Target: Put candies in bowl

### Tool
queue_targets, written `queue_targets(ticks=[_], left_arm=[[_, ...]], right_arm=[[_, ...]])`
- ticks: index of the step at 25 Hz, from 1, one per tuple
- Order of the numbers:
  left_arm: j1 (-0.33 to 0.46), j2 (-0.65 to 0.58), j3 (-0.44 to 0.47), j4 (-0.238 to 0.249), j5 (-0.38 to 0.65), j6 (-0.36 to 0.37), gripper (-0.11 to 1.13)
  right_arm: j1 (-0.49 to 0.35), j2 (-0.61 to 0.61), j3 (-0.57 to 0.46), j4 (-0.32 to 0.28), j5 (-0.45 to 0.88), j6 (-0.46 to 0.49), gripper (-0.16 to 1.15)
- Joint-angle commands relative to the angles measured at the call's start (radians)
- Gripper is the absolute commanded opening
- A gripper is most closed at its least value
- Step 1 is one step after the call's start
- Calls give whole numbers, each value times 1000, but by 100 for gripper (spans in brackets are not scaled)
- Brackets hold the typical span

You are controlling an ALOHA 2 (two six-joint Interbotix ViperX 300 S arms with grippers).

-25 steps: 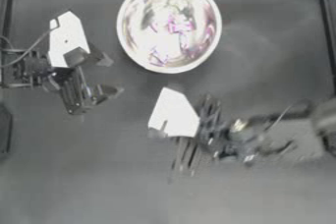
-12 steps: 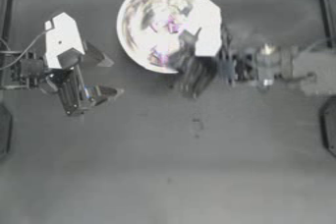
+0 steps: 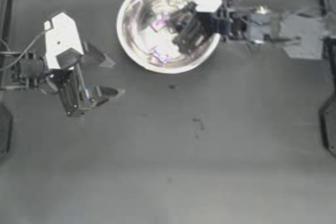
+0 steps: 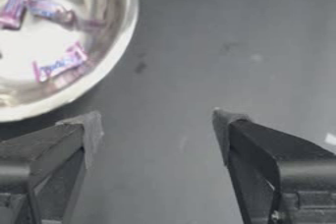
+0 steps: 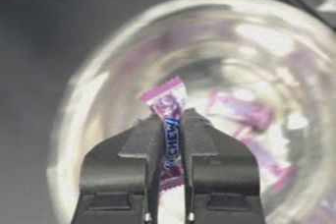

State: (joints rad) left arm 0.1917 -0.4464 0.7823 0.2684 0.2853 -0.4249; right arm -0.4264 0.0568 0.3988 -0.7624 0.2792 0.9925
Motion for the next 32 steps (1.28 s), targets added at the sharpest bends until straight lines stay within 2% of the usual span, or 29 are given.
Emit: queue_targets(ticks=[1,7,9,11,14,16,20,26,32], left_arm=[[0,-26,-9,-3,-11,-2,98],[0,-26,-5,-6,-11,-2,98],[0,-26,-3,-6,-11,-2,98],[0,-26,-3,-8,-11,-2,98],[0,-26,-3,-9,-11,-2,98],[0,-25,-2,-9,-11,-2,98],[0,-26,0,-9,-12,-2,98],[0,-26,8,-11,-41,0,98],[0,-34,6,-9,-64,3,98]], right_arm=[[-32,28,-57,-32,-5,-2,41],[-43,97,-94,-28,-6,-2,44],[-46,117,-98,-32,-8,-3,50],[-46,126,-100,-34,-15,-3,64],[-49,129,-100,-26,-49,-3,94],[-51,126,-103,-21,-58,-2,107],[-49,110,-101,-21,-57,-2,98],[-29,54,-74,-21,-60,-2,98],[28,-40,-6,-23,-63,-2,98]])
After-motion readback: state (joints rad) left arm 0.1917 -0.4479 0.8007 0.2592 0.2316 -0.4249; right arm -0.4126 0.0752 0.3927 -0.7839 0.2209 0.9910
